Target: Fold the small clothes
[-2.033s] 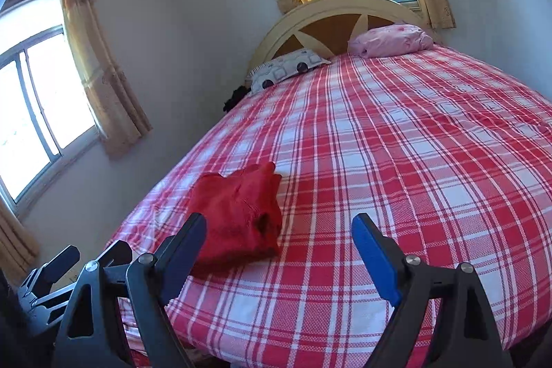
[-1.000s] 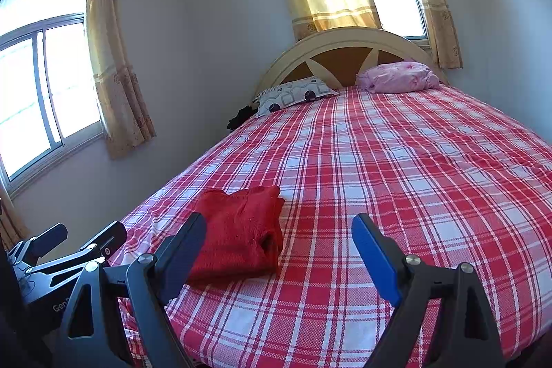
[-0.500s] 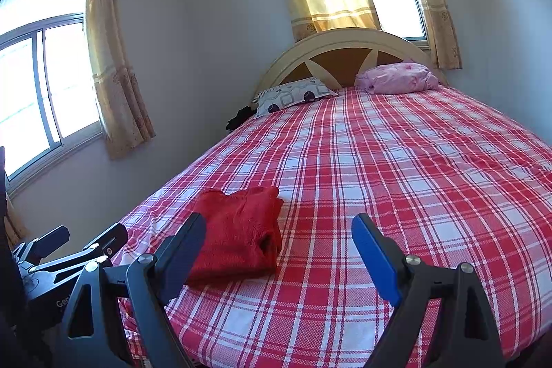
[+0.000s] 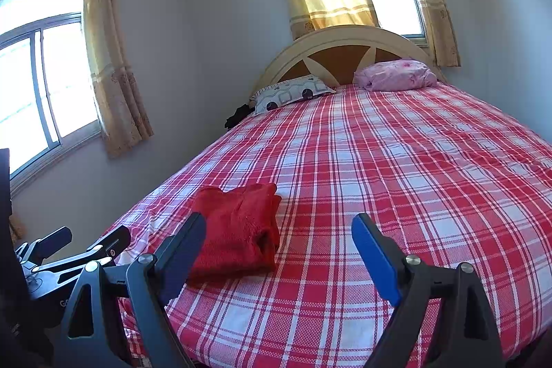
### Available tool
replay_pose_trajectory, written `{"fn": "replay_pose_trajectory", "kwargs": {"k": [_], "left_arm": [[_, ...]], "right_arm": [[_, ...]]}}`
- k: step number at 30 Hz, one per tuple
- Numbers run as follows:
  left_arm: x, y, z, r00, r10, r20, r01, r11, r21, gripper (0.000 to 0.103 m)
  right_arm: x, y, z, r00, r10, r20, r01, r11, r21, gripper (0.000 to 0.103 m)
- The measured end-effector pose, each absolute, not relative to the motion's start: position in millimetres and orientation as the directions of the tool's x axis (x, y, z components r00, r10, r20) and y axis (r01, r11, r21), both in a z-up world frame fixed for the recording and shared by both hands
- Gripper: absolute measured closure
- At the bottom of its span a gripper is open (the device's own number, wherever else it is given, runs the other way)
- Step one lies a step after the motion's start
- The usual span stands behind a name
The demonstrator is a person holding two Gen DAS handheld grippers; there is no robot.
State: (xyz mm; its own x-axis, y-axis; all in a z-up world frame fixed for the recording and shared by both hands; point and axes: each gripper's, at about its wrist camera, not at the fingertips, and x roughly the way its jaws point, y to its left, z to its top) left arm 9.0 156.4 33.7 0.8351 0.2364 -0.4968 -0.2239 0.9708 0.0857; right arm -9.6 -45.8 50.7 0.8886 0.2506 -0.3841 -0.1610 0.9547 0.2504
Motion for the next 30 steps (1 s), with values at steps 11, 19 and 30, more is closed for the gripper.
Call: {"fn": "replay_pose_trajectory", "kwargs": {"k": [11, 19, 30], "left_arm": [[6.6, 155.7, 39.6, 0.855, 0.222, -0.468, -0.210, 0.975, 0.078, 0.000], [9.0, 154.1, 38.0, 0.851, 0.229, -0.473, -0.212, 0.973, 0.089, 0.000], [10.8, 155.4, 36.4, 0.843, 0.231, -0.485, -0.219, 0.972, 0.083, 0.000]], "right_arm": [[-10.5, -44.7, 48.5, 0.889, 0.244, -0.386, -0.152, 0.955, 0.255, 0.016], [-10.7, -44.9, 46.5, 0.889, 0.243, -0.388, -0.151, 0.956, 0.253, 0.016], [-11.5, -46.6, 41.8, 0.888, 0.242, -0.392, -0.151, 0.956, 0.250, 0.016]]}}
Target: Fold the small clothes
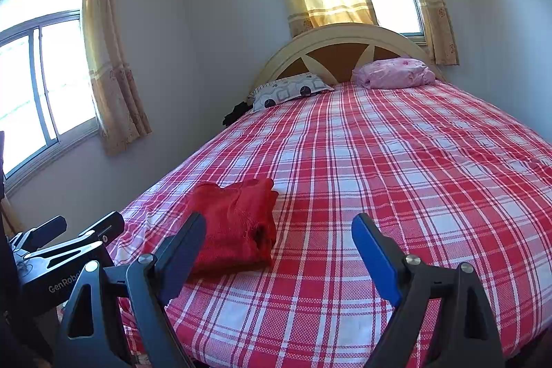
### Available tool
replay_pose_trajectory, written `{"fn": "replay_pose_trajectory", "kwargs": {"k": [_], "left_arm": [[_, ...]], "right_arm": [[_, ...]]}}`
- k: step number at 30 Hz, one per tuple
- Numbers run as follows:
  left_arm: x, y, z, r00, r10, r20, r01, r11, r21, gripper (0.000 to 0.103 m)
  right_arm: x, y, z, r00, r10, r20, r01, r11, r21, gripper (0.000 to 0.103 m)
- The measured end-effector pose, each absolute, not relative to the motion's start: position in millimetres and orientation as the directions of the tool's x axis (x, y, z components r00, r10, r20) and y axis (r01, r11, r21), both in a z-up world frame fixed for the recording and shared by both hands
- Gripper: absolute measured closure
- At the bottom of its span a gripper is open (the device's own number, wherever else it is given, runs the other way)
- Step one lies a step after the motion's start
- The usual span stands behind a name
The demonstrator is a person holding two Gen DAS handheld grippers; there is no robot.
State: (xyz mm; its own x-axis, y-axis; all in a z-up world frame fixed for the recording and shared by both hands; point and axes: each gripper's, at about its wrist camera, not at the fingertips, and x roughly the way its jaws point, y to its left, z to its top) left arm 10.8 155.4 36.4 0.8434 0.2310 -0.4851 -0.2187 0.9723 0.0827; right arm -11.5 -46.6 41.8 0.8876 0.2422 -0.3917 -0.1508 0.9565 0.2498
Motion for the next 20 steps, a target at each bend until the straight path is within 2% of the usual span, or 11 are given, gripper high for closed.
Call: {"fn": "replay_pose_trajectory", "kwargs": {"k": [10, 20], "left_arm": [[14.3, 164.1, 32.2, 0.840, 0.123, -0.529, -0.159, 0.987, -0.023, 0.000], [11.4, 156.4, 34.0, 0.851, 0.196, -0.487, -0.191, 0.980, 0.059, 0.000]], "right_arm": [[-11.0, -47.0, 38.4, 0.884, 0.244, -0.400, -0.151, 0.956, 0.250, 0.016], [-10.3, -46.7, 37.8, 0.883, 0.245, -0.402, -0.151, 0.956, 0.251, 0.016]]}}
